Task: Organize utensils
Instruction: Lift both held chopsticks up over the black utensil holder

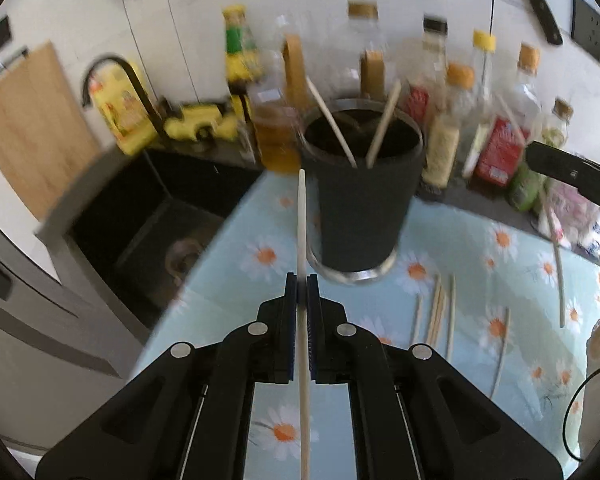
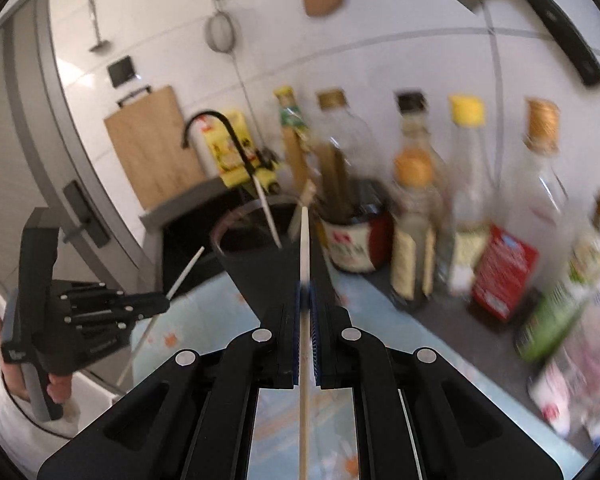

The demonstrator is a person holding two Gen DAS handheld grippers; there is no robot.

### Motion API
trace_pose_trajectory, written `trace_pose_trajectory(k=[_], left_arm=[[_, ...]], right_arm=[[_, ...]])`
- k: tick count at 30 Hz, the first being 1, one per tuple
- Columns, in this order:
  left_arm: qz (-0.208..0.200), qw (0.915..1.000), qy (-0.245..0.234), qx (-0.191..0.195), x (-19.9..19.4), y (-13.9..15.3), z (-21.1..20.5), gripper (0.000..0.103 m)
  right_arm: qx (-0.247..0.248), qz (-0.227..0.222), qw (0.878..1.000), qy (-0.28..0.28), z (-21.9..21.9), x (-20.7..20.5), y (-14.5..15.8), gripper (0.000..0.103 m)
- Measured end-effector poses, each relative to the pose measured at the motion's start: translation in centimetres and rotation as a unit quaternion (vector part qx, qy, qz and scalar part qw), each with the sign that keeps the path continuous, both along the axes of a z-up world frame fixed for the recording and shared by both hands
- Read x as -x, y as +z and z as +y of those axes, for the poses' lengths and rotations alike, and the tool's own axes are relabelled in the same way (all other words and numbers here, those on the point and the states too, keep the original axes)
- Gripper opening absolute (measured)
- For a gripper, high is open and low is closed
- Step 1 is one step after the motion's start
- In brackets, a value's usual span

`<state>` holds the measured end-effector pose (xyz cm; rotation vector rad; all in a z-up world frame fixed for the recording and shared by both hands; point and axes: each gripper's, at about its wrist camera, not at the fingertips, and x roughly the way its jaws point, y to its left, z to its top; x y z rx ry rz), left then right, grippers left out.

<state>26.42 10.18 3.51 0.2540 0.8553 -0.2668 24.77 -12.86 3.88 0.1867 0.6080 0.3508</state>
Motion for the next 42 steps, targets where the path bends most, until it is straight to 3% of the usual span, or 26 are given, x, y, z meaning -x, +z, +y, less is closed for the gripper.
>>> trace_pose_trajectory(k=[10,15,18,20,25,31,42], left_arm=[[-0.055,0.9983,0.003,0.018,-2.5,4.2,1.1,0.005],[-0.100,0.9927,-0.002,0.068,-3.4,6.3,1.7,0.005],[-0.124,0.9833,-0.034,0.128,-4.0,7.3,1.8,0.005],[-0.148,0.9718,-0.064,0.173,-4.7,7.9,1.8,0.005],[-0.183,0.9520,-0.103,0.223,-6.7,8.3,0.9,0.005],[-0.183,0.9353,-0.138,0.269,-10.0,7.7,0.2,0.005],[-0.165,0.9202,-0.181,0.305,-13.9,3.5,-1.1,0.005]], right_arm=[[-0.043,-0.069,0.997,0.017,2.4,-3.4,3.1,0.005],[-0.074,-0.121,0.989,0.033,2.9,-4.2,4.2,0.005],[-0.093,-0.141,0.985,0.035,3.1,-4.7,4.5,0.005],[-0.092,-0.158,0.983,0.021,3.3,-5.4,4.7,0.005],[-0.114,-0.189,0.975,0.000,3.2,-7.0,5.3,0.005],[-0.111,-0.202,0.973,-0.019,3.7,-9.1,5.4,0.005],[-0.091,-0.200,0.974,-0.063,4.7,-12.1,3.1,0.005]])
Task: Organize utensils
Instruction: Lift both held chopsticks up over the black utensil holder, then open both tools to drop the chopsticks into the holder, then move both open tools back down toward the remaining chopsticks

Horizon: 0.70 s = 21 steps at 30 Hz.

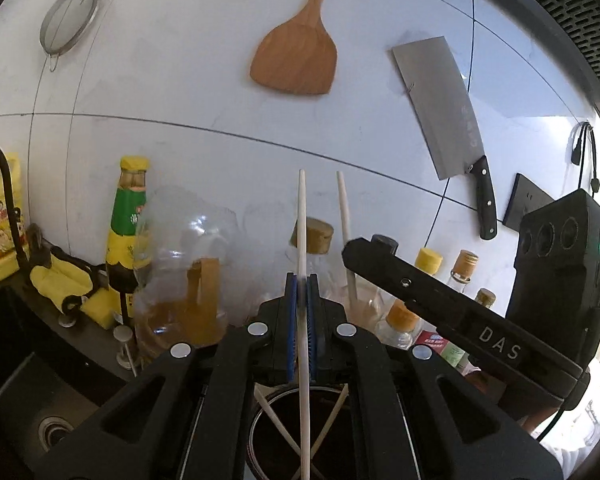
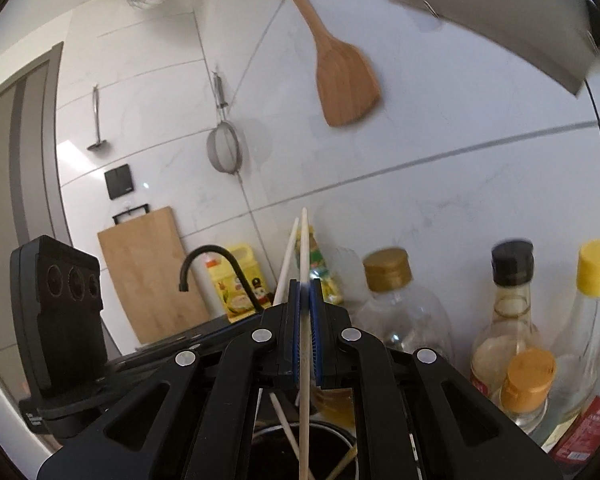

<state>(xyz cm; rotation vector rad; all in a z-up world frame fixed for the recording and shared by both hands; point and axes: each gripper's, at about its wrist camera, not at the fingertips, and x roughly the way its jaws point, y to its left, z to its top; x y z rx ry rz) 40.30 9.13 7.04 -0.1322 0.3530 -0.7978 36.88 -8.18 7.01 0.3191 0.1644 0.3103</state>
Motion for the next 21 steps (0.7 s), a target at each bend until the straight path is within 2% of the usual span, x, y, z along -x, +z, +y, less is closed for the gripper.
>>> trace_pose_trajectory(k=[4,10,13,16,17,18,19,20,21], left_arm=[[0.008,0.9998,-0.016,0.005,0.0,-1.4,0.4,0.005],[0.001,0.9994,-0.017,-0.029,1.9,-2.8,0.8,0.005],[0.004,0.9996,-0.010,-0.027,3.0,-3.0,1.7,0.006],[0.006,0.9995,-0.002,-0.031,4.2,-3.0,2.6,0.018],[0.009,0.9994,-0.002,-0.034,4.4,-2.9,2.8,0.026],[0.011,0.9992,-0.002,-0.038,4.8,-2.8,3.0,0.029],[0.009,0.9989,-0.004,-0.045,5.4,-2.7,3.1,0.031],[0.006,0.9986,-0.007,-0.053,6.0,-2.5,3.1,0.038],[0.002,0.9981,-0.007,-0.062,6.5,-2.4,3.1,0.047]], right_arm=[[0.014,0.017,1.000,-0.003,0.1,0.4,-1.7,0.005],[0.028,0.061,0.998,0.014,0.0,1.5,-3.8,0.005],[0.044,0.072,0.996,0.027,0.3,2.3,-4.5,0.008],[0.064,0.075,0.995,0.026,0.5,3.4,-4.7,0.009],[0.067,0.077,0.994,0.024,0.5,3.7,-4.7,0.009],[0.071,0.079,0.994,0.020,0.4,4.3,-4.5,0.009],[0.073,0.080,0.994,0.019,0.3,4.7,-4.4,0.017],[0.073,0.081,0.994,0.020,0.1,5.2,-4.2,0.022],[0.076,0.081,0.994,0.016,0.0,5.7,-4.0,0.032]])
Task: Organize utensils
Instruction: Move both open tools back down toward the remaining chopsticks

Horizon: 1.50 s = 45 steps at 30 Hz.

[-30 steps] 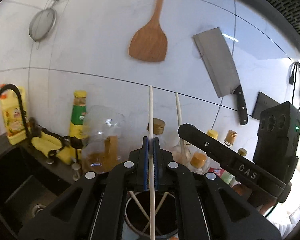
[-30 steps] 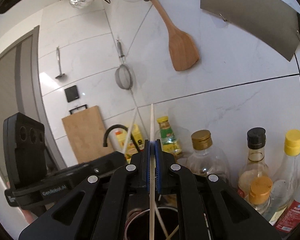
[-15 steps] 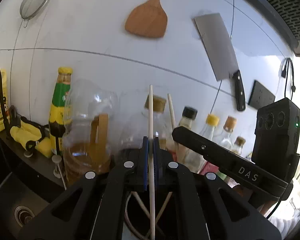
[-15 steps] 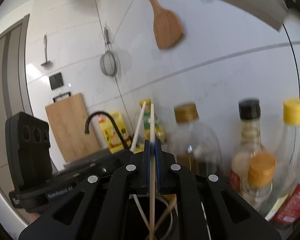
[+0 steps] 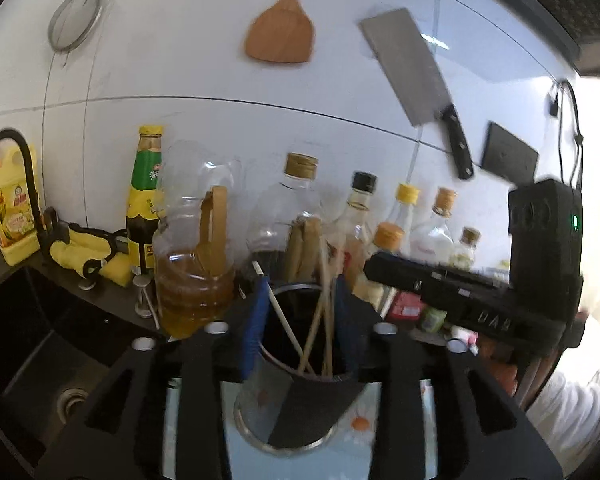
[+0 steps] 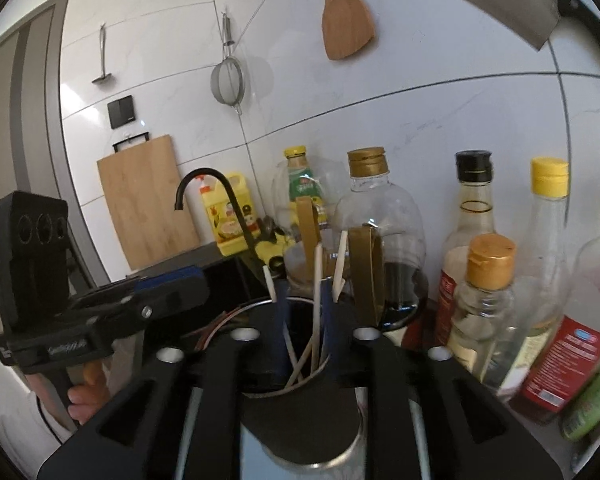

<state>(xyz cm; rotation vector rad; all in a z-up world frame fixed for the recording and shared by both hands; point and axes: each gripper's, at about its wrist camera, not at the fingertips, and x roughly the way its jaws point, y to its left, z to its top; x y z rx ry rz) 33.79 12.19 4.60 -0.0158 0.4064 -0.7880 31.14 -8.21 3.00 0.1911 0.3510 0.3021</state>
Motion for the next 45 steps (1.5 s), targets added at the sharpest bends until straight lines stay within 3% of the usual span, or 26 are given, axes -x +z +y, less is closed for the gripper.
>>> trace_pose_trajectory(k=[5,8,11,21,28,41,45], left_arm=[[0.001,0.9998,-0.007,-0.017,2.6,-0.3,-0.3,0.068],[0.002,0.9991,0.000,-0.042,4.3,-1.3,-1.2,0.084],[0.018,0.9976,-0.014,-0.065,5.5,-2.4,-2.3,0.092],[0.094,0.9856,-0.009,-0.140,7.8,-8.5,-4.2,0.096],[0.121,0.9740,-0.028,-0.189,8.6,-11.1,-4.7,0.097],[0.193,0.9578,-0.029,-0.211,7.8,-14.8,-5.4,0.097],[0.187,0.9541,-0.010,-0.234,7.6,-15.3,-5.3,0.097]], right_arm=[[0.024,-0.009,1.000,-0.015,-0.4,2.8,0.8,0.047],[0.027,-0.005,0.999,-0.022,-1.0,4.6,0.8,0.067],[0.029,0.009,0.999,-0.032,-1.8,6.6,0.5,0.086],[0.064,0.097,0.990,-0.075,-3.9,10.5,-3.9,0.087],[0.071,0.141,0.982,-0.105,-4.2,12.3,-7.6,0.087],[0.044,0.236,0.958,-0.158,-5.1,15.2,-12.8,0.087],[0.052,0.256,0.951,-0.164,-5.1,15.6,-13.8,0.087]])
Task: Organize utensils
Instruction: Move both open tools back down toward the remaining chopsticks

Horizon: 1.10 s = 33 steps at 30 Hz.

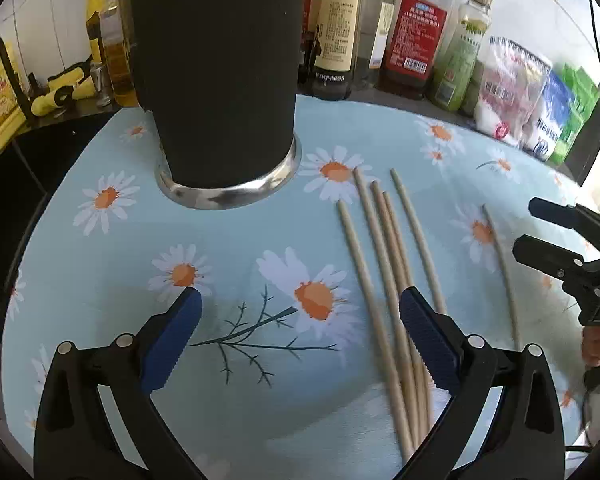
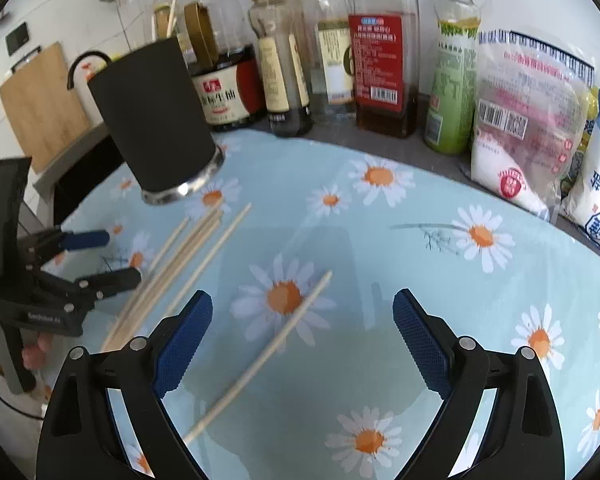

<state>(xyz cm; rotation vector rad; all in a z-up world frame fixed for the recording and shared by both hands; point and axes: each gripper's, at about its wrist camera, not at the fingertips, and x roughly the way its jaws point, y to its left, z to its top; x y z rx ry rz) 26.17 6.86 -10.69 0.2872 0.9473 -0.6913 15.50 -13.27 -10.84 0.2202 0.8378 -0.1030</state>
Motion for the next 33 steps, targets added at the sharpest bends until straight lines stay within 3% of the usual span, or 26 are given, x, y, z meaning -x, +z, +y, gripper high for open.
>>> trace_pose_trajectory(k=[8,14,16,20,29,32,33], left_arm=[[-0.015,0.9990,-0.006,-0.041,-0.1,-0.8,-0.6,0.098],[-0.004,0.9988,-0.007,-0.048,-0.4,-0.7,-0.8,0.099],[-0.006,0.9989,-0.007,-0.046,-0.4,-0.7,-0.7,0.099],[-0.016,0.9992,0.000,-0.036,-0.2,-0.8,-0.6,0.099],[-0.006,0.9983,0.039,-0.043,-0.4,-0.8,-1.1,0.099],[-0.005,0.9980,0.046,-0.042,-0.2,-0.7,-1.1,0.095],[-0.003,0.9980,0.047,-0.042,-0.2,-0.6,-1.1,0.091]], right_arm=[[0.026,0.044,0.998,-0.024,0.4,-0.3,-1.4,0.087],[0.044,0.065,0.996,-0.043,0.8,-0.3,-1.8,0.088],[0.052,0.069,0.995,-0.058,1.0,-0.4,-1.9,0.094],[0.041,0.080,0.992,-0.086,0.7,-0.3,-2.1,0.096],[0.033,0.097,0.991,-0.092,0.5,-0.7,-2.1,0.096],[0.035,0.097,0.990,-0.097,0.7,-0.8,-2.1,0.092],[0.036,0.096,0.990,-0.092,0.9,-0.7,-2.0,0.083]])
